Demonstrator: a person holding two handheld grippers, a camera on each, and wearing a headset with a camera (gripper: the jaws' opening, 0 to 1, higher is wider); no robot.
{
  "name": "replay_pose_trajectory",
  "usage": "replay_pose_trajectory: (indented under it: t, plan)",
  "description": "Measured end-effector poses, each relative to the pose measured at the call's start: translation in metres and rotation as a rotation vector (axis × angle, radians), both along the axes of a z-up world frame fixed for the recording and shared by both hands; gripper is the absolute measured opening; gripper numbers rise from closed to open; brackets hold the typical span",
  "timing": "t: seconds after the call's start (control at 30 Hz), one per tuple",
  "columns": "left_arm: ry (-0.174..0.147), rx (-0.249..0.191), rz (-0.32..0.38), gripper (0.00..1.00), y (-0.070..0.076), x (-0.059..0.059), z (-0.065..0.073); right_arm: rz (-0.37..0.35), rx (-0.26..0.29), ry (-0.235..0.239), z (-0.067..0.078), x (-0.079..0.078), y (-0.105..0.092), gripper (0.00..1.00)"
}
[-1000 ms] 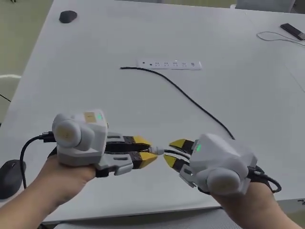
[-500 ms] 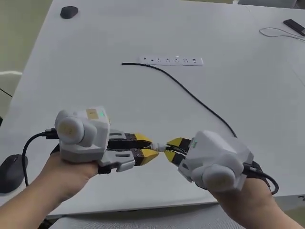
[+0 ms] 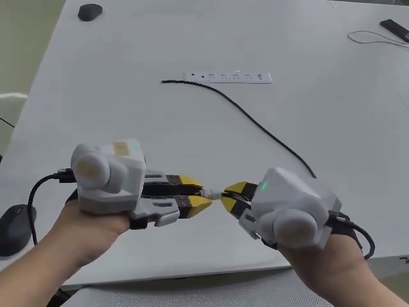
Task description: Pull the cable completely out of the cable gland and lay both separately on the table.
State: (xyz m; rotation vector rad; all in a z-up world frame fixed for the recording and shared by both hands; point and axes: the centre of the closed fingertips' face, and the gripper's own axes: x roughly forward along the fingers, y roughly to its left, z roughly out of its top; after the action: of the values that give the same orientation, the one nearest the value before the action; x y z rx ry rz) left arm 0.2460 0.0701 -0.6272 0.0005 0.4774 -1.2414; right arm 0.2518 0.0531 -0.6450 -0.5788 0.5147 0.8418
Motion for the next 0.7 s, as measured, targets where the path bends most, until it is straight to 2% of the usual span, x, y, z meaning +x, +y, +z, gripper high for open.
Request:
replay_pose_trajectory:
  t: [0.17, 0.23, 0.47, 0.7]
  plan:
    - [-0.003, -0.001, 0.004, 0.15, 0.001, 0.002, 0.001, -0.026, 0.013, 0.018, -0.003, 0.004, -0.005, 0.0]
    - [-0.002, -0.002, 0.005, 0.15, 0.0, 0.002, 0.001, -0.04, 0.034, 0.032, -0.004, 0.004, -0.006, 0.0]
    - [-0.005, 0.001, 0.009, 0.15, -0.001, 0.003, 0.001, -0.076, 0.043, 0.058, -0.01, 0.007, -0.01, 0.0]
    - [-0.006, -0.01, 0.016, 0.15, 0.001, 0.006, 0.005, -0.159, 0.056, 0.108, -0.021, 0.013, -0.028, 0.0]
